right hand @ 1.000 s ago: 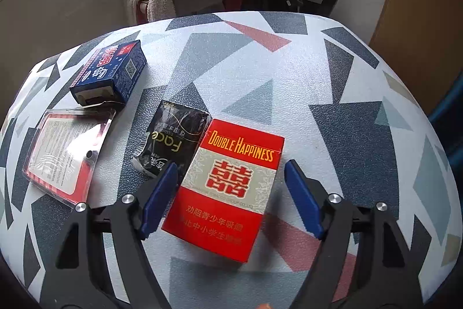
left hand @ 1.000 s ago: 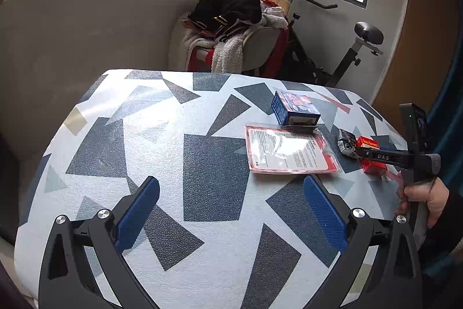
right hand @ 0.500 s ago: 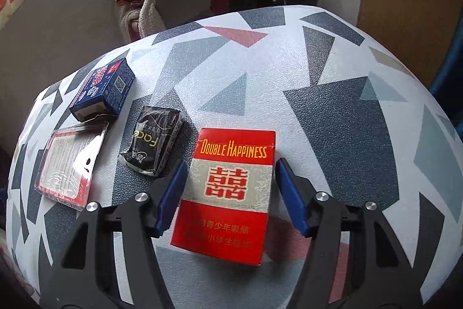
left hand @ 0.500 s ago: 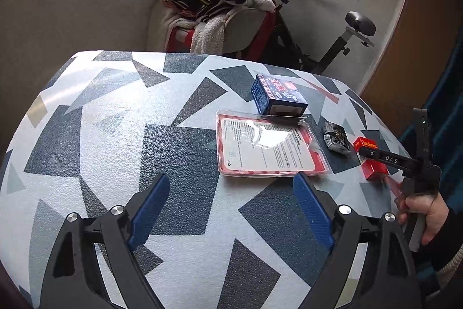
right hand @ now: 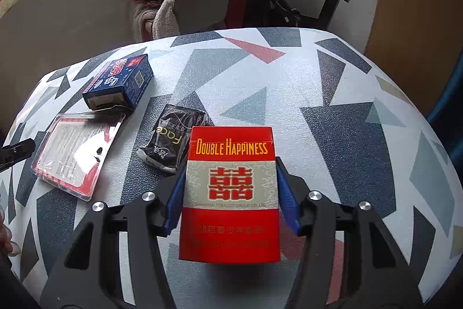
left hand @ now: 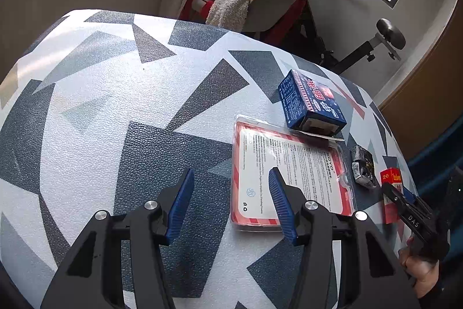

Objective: Collect trash
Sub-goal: 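Grasp the red-bordered clear blister card with the left tool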

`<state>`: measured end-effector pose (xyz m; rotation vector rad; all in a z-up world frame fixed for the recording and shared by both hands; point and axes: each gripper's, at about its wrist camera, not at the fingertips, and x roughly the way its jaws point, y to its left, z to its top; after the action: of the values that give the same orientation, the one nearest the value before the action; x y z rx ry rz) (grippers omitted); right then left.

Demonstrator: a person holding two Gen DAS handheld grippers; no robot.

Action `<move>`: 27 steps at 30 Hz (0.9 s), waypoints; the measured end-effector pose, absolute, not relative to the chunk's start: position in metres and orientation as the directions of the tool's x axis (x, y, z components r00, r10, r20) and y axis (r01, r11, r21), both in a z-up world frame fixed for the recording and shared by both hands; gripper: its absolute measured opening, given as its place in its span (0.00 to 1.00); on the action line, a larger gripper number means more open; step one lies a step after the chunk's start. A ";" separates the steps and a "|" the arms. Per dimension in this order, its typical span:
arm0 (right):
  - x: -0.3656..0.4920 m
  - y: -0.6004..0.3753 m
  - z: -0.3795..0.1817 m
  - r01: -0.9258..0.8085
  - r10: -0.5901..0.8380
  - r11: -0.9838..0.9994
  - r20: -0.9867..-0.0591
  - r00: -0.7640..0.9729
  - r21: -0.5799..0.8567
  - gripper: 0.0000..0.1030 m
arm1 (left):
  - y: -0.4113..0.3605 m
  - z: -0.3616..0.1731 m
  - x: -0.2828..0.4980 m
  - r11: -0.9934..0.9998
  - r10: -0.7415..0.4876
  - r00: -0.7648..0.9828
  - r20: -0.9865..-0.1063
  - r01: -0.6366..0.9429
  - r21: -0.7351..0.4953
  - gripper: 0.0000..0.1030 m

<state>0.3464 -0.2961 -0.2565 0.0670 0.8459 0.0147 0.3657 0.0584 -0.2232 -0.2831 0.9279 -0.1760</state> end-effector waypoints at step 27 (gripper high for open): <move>0.282 -0.308 -0.188 -0.138 0.298 0.945 -0.610 0.734 0.297 0.55 | 0.021 -0.112 0.282 0.962 -0.224 0.666 -0.712 0.268 -0.051 0.02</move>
<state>0.2824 -0.3078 -0.1876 0.2391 0.7078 0.2420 0.2818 0.0215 -0.1123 0.0596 0.7951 -0.2779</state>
